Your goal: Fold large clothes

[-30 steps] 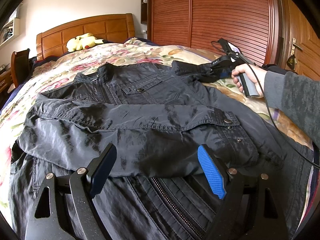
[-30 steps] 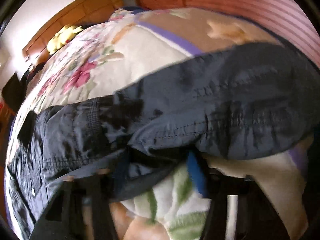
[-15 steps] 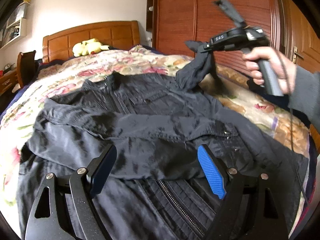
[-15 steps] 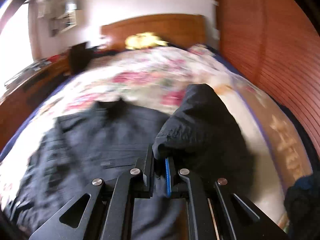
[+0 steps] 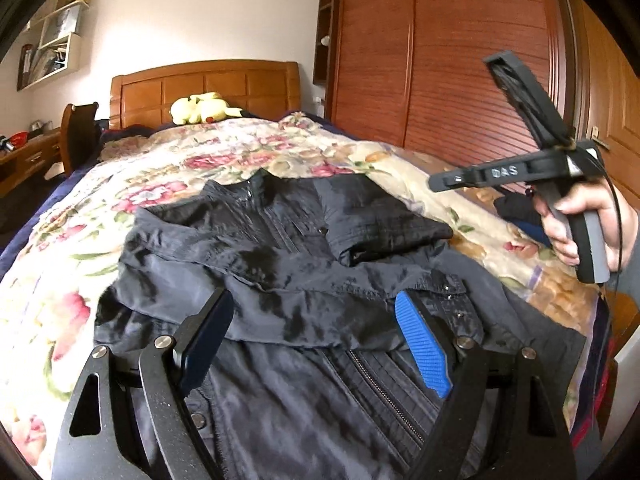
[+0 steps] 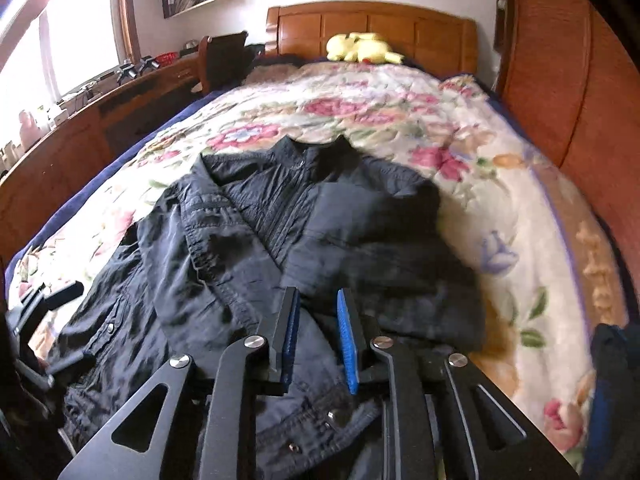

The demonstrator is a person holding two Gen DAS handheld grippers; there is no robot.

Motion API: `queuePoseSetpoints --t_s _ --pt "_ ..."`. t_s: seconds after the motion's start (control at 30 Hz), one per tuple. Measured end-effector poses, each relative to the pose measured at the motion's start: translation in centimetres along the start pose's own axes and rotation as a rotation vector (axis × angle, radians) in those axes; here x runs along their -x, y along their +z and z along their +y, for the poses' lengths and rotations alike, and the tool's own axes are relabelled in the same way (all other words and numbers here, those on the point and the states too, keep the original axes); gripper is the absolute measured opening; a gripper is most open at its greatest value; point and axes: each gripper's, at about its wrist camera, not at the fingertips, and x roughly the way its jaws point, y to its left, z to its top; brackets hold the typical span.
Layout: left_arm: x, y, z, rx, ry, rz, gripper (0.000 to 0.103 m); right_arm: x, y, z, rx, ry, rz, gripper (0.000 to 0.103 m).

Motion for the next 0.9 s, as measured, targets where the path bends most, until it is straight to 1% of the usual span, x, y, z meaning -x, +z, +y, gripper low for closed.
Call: queuePoseSetpoints --t_s 0.07,0.13,0.27,0.33,0.43,0.47,0.67,0.8,0.9 --pt "0.5 0.1 0.3 0.001 0.001 -0.008 0.084 1.4 -0.2 -0.8 -0.007 -0.027 -0.022 0.032" --pt "0.8 0.2 0.6 0.000 0.005 -0.017 0.084 1.6 0.0 -1.6 -0.039 -0.043 -0.027 0.044" --pt "1.0 0.4 1.2 0.005 0.001 -0.022 0.084 1.4 -0.7 -2.2 -0.077 -0.123 -0.030 0.051" --pt "1.2 0.4 1.3 0.007 -0.004 -0.023 0.084 0.3 -0.9 -2.5 -0.096 -0.161 -0.016 0.055" --pt "1.2 0.2 1.4 0.003 -0.008 -0.025 0.084 -1.9 -1.4 -2.6 -0.138 -0.197 0.015 0.055" --pt "1.1 0.2 1.5 0.000 -0.005 -0.023 0.084 -2.3 -1.3 -3.3 -0.149 -0.203 0.030 0.055" --pt "0.3 -0.4 1.8 -0.005 -0.002 0.000 0.084 -8.2 -2.7 -5.2 -0.234 -0.259 0.132 0.056" --pt "-0.1 -0.6 1.9 -0.009 -0.002 0.009 0.084 -10.9 -3.4 -6.3 -0.310 -0.261 0.172 0.056" --pt "-0.3 -0.6 1.9 -0.009 -0.004 0.016 0.084 -12.1 -3.8 -7.1 -0.346 -0.250 0.191 0.056"
